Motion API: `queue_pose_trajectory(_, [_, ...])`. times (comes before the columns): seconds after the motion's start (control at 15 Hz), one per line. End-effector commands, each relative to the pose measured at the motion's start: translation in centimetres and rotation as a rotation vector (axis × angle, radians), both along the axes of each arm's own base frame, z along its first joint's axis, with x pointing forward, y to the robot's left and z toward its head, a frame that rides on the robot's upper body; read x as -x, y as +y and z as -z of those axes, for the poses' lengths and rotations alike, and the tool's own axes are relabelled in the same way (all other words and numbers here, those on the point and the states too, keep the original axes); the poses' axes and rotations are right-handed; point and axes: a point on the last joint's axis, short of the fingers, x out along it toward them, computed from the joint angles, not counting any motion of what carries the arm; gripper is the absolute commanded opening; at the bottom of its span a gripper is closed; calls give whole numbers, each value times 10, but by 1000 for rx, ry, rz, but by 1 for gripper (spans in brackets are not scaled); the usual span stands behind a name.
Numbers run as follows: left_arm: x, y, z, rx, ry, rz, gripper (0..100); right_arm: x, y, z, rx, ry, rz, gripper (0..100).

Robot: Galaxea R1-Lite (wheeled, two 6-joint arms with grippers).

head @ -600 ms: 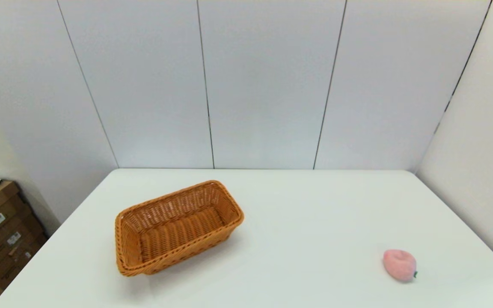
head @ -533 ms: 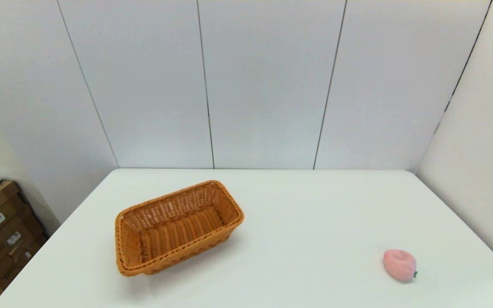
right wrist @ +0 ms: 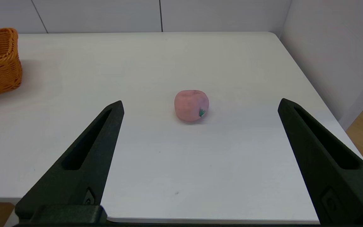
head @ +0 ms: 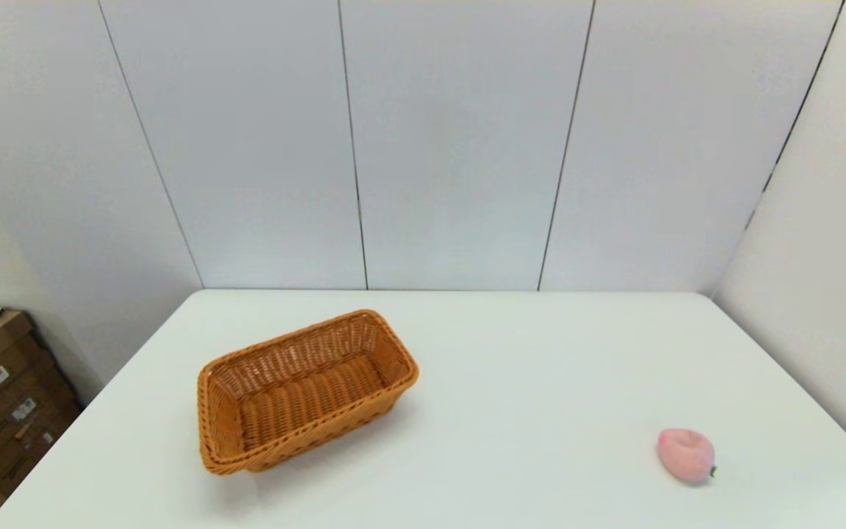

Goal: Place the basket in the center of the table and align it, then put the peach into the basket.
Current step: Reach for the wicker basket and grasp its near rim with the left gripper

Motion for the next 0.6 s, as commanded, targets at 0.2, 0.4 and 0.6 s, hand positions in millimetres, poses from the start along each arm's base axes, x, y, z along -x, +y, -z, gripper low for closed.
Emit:
queue_pose_trajectory(0.2, [-55,0,-79,249,317,-25,100,0,0,0,0,2,0,100])
queue_pose_trajectory(0.4, [-126,0,-80,402,592,-87,100,0,0,0,11,-1,-1,100])
queue_pose_trajectory(0.6, [-192,0,-57,497,837,-177,100,0,0,0,8,0,1,100])
